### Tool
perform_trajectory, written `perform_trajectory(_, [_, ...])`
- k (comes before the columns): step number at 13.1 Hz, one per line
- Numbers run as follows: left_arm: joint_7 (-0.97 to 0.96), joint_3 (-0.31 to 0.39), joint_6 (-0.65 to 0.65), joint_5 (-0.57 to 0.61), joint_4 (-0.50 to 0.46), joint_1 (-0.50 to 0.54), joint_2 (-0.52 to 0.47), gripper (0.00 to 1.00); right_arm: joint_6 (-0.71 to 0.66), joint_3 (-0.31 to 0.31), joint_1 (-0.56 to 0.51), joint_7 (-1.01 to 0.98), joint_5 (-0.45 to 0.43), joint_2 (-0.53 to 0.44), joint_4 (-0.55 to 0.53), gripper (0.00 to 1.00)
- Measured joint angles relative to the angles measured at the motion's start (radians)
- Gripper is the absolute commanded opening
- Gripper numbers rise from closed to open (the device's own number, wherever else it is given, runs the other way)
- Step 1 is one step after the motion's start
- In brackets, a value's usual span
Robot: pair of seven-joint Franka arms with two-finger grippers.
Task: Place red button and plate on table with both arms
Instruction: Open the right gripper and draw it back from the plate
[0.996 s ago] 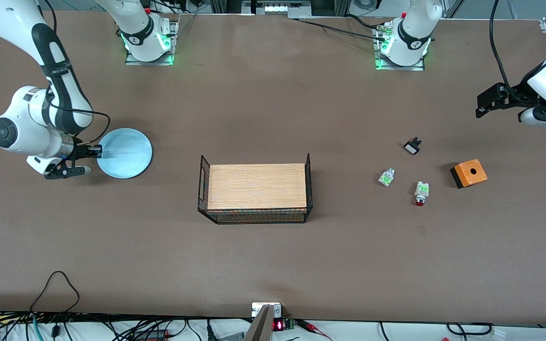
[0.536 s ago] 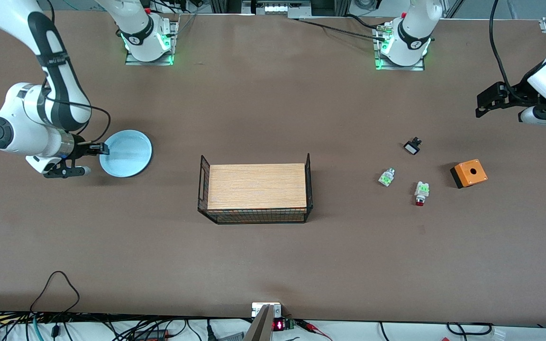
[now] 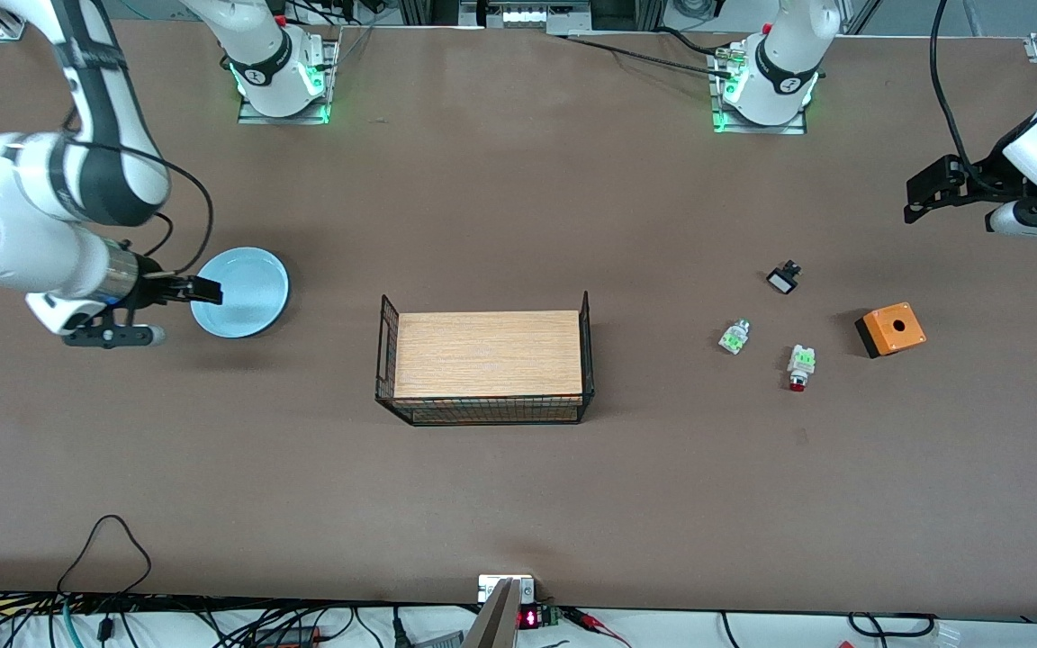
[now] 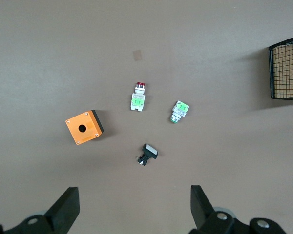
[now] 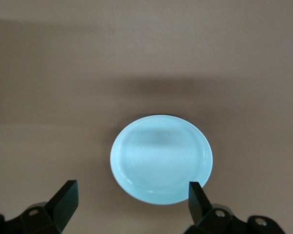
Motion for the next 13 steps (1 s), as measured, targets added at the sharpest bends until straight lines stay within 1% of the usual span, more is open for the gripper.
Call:
perform_trajectory(3, [0.000, 0.000, 0.000, 0.000, 0.000, 0.000, 0.000, 1.00, -0.247, 0.001, 0.014, 0.064, -0.001, -0.029, 0.222, 1.00])
perform_trajectory(5, [0.000, 0.000, 0.000, 0.000, 0.000, 0.000, 0.000, 1.00, -0.359, 0.001, 0.016, 0.081, -0.001, -0.041, 0.332, 1.00])
perform_trajectory(6, [0.000, 0.000, 0.000, 0.000, 0.001, 0.000, 0.000, 1.00, -0.393, 0.001, 0.016, 0.083, -0.003, -0.043, 0.373, 1.00])
perform_trajectory(9, [0.000, 0.000, 0.000, 0.000, 0.001, 0.000, 0.000, 1.00, -0.432, -0.001, 0.016, 0.083, -0.037, -0.042, 0.440, 1.00])
perform_trajectory(11, [0.000, 0.000, 0.000, 0.000, 0.001, 0.000, 0.000, 1.00, -0.436, -0.014, 0.016, 0.074, -0.052, -0.043, 0.442, 1.00])
perform_trajectory(13, [0.000, 0.000, 0.000, 0.000, 0.004, 0.000, 0.000, 1.00, -0.417, -0.032, 0.015, 0.045, -0.054, -0.046, 0.412, 1.00])
